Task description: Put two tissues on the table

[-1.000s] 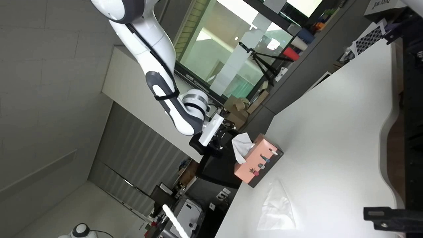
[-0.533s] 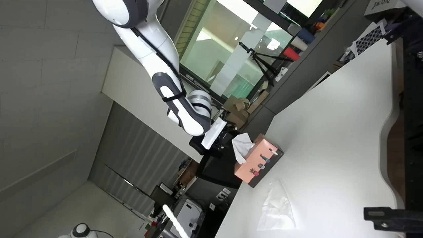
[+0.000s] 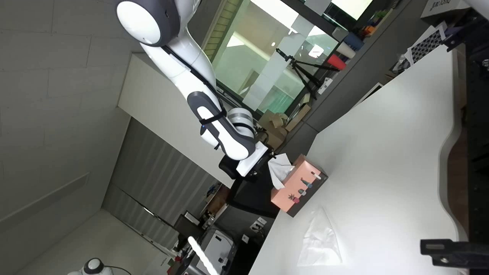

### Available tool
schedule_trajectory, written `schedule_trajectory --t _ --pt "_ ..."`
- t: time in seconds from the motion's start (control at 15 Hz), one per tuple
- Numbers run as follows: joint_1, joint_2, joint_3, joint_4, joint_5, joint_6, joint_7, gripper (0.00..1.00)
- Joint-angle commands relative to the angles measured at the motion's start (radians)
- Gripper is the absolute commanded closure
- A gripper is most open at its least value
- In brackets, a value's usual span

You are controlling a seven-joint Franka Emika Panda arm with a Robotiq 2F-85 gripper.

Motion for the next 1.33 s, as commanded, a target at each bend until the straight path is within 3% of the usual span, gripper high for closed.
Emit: schedule_trajectory --t 0.0,0.2,0.6,1.0,1.07,1.13,1.27 --pt "-0.002 0.034 -0.003 0.035 0.045 -0.001 0.02 0.0" --pt "-0.028 0.036 0.037 0.043 0.117 -0.022 0.019 0.0" --pt "0.001 0.087 -0.002 0.072 0.21 0.018 0.084 0.0" --pt "-0.017 0.133 0.02 0.112 0.282 0.047 0.092 0.0" --pt "-0.012 0.145 0.014 0.121 0.292 0.048 0.093 0.05" --pt "-0.011 0.153 0.013 0.127 0.297 0.048 0.088 0.26" --pt "-0.017 0.165 0.021 0.142 0.306 0.04 0.078 0.3"
